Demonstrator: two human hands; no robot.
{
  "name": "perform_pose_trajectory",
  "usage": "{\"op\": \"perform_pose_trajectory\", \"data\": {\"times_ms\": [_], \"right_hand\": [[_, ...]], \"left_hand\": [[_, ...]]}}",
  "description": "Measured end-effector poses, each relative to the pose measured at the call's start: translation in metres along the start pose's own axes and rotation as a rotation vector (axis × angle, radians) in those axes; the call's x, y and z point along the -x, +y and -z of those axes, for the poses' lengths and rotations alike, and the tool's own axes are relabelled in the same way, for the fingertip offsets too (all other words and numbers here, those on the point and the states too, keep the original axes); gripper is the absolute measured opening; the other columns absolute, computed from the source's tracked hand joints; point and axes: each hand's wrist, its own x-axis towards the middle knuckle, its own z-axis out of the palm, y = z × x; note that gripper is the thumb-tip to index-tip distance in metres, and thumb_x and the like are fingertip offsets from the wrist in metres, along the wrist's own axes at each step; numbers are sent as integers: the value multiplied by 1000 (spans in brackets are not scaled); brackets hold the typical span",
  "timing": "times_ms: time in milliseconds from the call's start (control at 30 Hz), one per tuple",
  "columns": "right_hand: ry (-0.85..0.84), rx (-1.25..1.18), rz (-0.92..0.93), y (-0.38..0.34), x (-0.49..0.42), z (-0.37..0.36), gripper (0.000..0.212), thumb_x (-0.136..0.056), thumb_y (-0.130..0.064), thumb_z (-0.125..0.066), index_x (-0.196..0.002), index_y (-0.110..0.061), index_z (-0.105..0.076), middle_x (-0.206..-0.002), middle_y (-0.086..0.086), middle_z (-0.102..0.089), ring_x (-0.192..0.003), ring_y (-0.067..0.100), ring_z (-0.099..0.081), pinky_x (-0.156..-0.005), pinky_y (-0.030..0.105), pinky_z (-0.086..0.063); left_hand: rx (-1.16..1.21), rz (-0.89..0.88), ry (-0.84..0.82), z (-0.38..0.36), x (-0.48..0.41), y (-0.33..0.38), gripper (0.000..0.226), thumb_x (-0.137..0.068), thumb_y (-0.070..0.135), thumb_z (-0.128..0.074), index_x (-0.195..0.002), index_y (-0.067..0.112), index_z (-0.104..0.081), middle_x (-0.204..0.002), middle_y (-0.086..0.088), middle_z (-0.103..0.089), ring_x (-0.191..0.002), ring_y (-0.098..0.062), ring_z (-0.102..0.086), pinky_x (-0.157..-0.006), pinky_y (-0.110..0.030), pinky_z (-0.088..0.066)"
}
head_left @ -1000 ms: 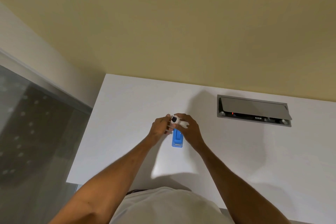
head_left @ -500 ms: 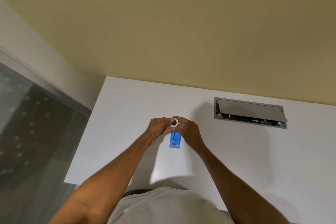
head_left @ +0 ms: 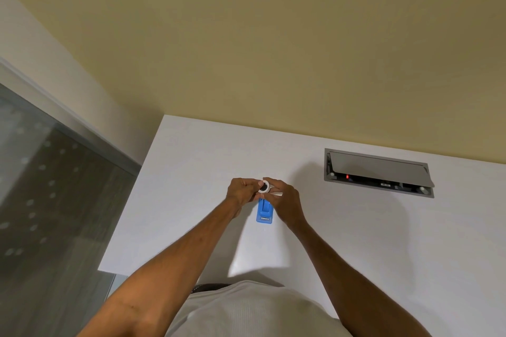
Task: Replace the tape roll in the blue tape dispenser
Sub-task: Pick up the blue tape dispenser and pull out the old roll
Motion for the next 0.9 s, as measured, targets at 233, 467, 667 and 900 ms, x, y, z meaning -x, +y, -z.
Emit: {"op": "perform_pose_trajectory", "data": {"times_ms": [233,467,667,900], "right_hand": [[-26,61,27,-5,-3,0,33,-102,-12,-66,-134,-6,-71,-132,11,-73,-122,25,-69,-110,38,-53],[-12,62,-39,-1,-15,-2,20,-101,-9,-58,-110,-3,-75,-105,14,-77,-93,24,-70,-92,39,-58],[26,8,-72,0,-21,-5,27,-100,-8,-66,-126,-1,-71,-122,17,-75,-113,34,-71,-103,48,-56],[-2,-34,-198,5,-34,-10,32,-96,-6,-70,-126,-10,-62,-113,12,-74,-104,29,-74,-95,45,-61]], "left_hand": [[-92,21,23,3,-3,1,27,-103,9,-69,-123,-7,-77,-124,-30,-76,-123,-44,-73,-115,-50,-56],[-157,-13,-14,0,-3,6,50,-107,45,-58,-118,1,-80,-112,-18,-82,-112,-33,-77,-113,-47,-58],[-276,-78,-22,1,-7,3,37,-96,27,-79,-125,5,-73,-124,-20,-77,-121,-37,-74,-109,-49,-60],[-428,-112,51,13,-21,5,45,-100,41,-73,-126,5,-68,-122,-14,-78,-116,-32,-75,-108,-46,-58]]}}
